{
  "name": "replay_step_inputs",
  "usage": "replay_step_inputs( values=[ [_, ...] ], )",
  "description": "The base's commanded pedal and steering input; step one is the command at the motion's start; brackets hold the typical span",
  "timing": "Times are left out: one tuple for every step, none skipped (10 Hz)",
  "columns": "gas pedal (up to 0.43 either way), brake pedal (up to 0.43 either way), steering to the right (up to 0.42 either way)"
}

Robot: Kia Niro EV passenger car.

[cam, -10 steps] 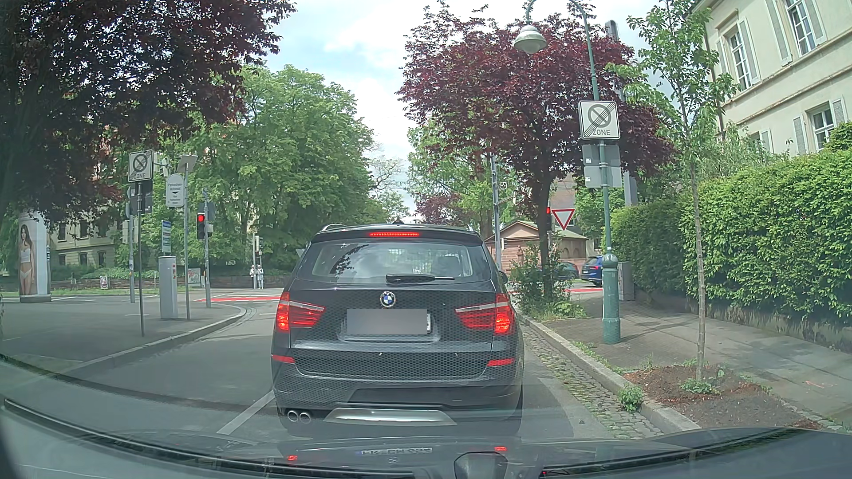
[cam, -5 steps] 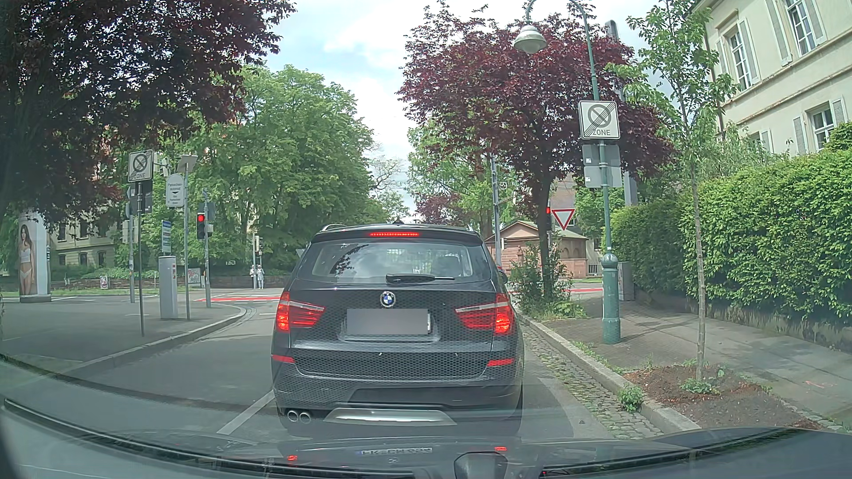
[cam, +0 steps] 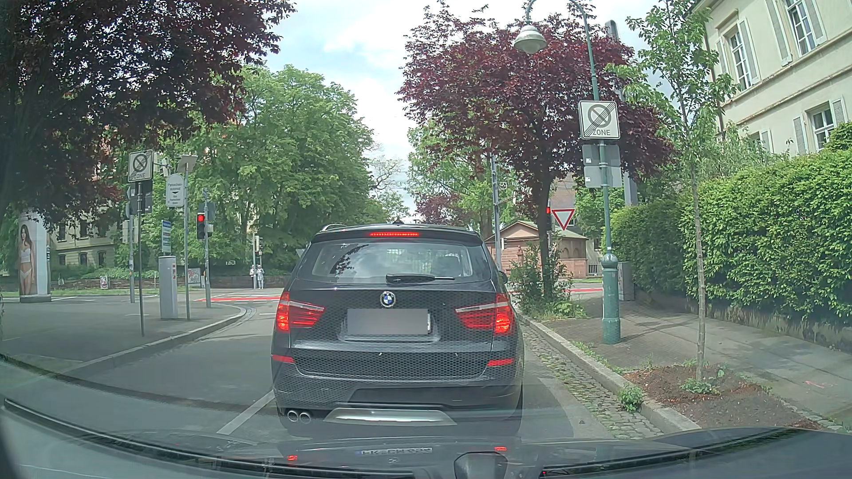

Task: Follow the waypoints while adhering to traffic rules and regulations

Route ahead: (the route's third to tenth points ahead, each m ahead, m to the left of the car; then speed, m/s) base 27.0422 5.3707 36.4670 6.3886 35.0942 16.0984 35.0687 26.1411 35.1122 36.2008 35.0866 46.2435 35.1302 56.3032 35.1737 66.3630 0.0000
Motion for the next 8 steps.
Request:
replay_step_inputs(
  values=[
    [0.0, 0.274, 0.002],
    [0.0, 0.268, 0.002],
    [0.0, 0.274, 0.002],
    [0.0, 0.274, 0.002],
    [0.0, 0.274, 0.002],
    [0.0, 0.268, 0.002],
    [0.0, 0.274, 0.002],
    [0.0, 0.274, 0.002]
  ],
)
